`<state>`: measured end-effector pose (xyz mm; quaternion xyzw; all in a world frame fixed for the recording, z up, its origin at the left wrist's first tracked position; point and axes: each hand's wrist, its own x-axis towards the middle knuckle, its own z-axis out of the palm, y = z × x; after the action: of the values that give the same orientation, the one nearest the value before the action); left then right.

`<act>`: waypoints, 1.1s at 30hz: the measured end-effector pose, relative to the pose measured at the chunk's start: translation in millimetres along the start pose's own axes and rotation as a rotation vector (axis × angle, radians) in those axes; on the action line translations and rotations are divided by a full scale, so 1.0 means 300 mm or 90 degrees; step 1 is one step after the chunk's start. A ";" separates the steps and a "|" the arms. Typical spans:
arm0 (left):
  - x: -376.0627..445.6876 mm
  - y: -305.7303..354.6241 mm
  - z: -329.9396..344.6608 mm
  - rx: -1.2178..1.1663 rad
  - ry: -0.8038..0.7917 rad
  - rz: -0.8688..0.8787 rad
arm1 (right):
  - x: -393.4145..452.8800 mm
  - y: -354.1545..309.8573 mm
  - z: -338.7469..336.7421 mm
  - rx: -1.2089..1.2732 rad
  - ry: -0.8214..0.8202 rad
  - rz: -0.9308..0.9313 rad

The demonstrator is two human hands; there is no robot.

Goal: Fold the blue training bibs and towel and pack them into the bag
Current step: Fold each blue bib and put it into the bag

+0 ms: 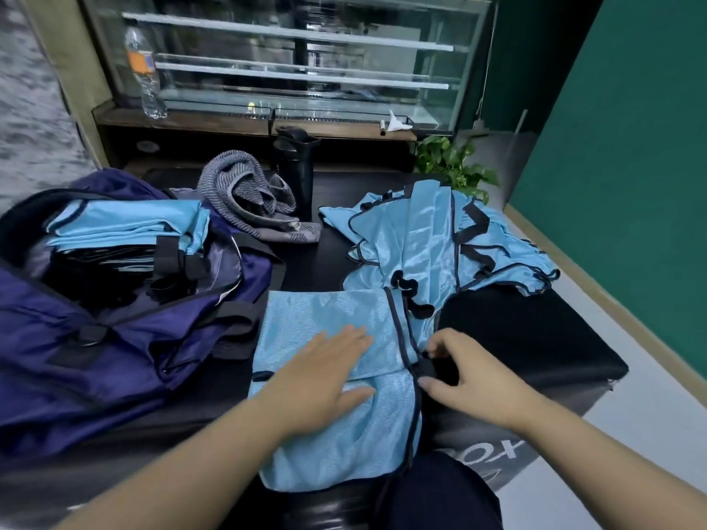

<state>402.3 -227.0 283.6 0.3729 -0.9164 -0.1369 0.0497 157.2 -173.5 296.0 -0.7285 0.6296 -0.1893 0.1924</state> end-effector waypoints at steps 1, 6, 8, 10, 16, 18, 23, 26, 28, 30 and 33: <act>0.014 0.023 0.023 0.009 -0.009 0.003 | -0.015 0.002 0.010 -0.030 -0.031 0.014; 0.042 0.007 0.096 0.083 0.016 0.016 | -0.035 -0.001 0.053 -0.086 -0.002 0.036; 0.038 0.001 0.108 0.087 0.026 0.018 | -0.027 0.008 0.051 -0.028 0.030 0.055; 0.038 0.001 0.113 0.080 0.022 0.010 | -0.022 0.036 0.032 0.051 0.104 0.080; 0.035 0.010 0.105 0.050 0.025 -0.006 | -0.022 0.114 -0.008 0.029 0.243 -0.028; 0.038 0.010 0.108 0.053 0.026 0.000 | -0.019 0.138 0.012 -0.026 0.194 -0.045; 0.040 0.010 0.107 0.050 0.014 -0.003 | -0.033 0.131 0.010 -0.025 0.042 0.052; 0.044 0.012 0.103 0.004 0.015 -0.021 | -0.060 0.061 -0.007 0.062 0.098 0.000; 0.046 0.001 0.098 -0.060 0.027 -0.032 | -0.060 0.016 0.000 0.008 0.123 -0.037; 0.046 -0.008 0.087 -0.145 0.055 -0.039 | -0.038 -0.012 0.017 -0.110 0.070 -0.018; 0.045 -0.023 0.065 -0.246 0.052 -0.057 | -0.003 -0.010 0.056 -0.163 -0.008 0.056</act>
<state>393.4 -236.9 262.7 0.4023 -0.8528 -0.2967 0.1513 168.2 -171.4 283.3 -0.7200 0.6788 -0.0944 0.1095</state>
